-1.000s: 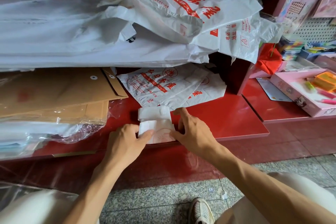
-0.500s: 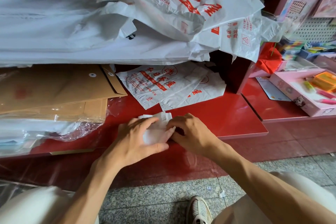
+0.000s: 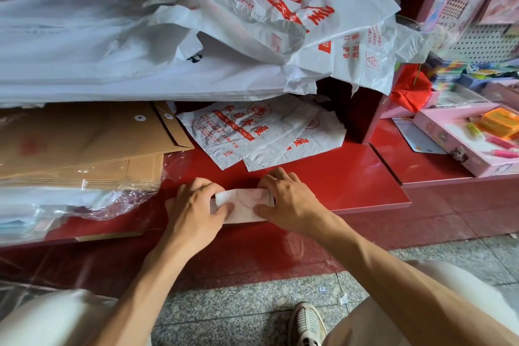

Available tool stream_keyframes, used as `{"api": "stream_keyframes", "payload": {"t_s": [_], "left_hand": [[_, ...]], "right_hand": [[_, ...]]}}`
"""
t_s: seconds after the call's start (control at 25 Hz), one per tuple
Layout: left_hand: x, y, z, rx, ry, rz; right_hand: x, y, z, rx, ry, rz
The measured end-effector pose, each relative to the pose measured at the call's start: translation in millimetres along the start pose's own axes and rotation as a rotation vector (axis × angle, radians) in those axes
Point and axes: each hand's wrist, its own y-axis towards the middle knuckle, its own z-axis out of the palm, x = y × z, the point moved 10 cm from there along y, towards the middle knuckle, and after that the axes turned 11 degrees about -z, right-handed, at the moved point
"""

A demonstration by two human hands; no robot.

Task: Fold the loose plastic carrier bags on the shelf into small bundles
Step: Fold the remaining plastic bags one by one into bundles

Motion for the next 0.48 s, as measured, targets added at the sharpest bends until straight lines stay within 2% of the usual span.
{"api": "stream_keyframes", "payload": {"t_s": [0.12, 0.24, 0.32, 0.36, 0.48], "left_hand": [[-6, -3, -6, 0.048, -0.192, 0.039], [1, -8, -34, 0.029, -0.453, -0.035], [18, -14, -75, -0.035, -0.601, -0.074], [31, -19, -103, -0.099, -0.607, -0.07], [99, -54, -182, -0.336, -0.356, -0.124]], "right_hand": [[2, 4, -6, -0.038, 0.272, 0.037], [16, 12, -12, -0.148, 0.722, 0.11], [44, 20, -28, -0.243, 0.969, 0.008], [63, 26, -42, -0.29, 0.978, -0.078], [119, 47, -72, -0.389, 0.867, -0.262]]}}
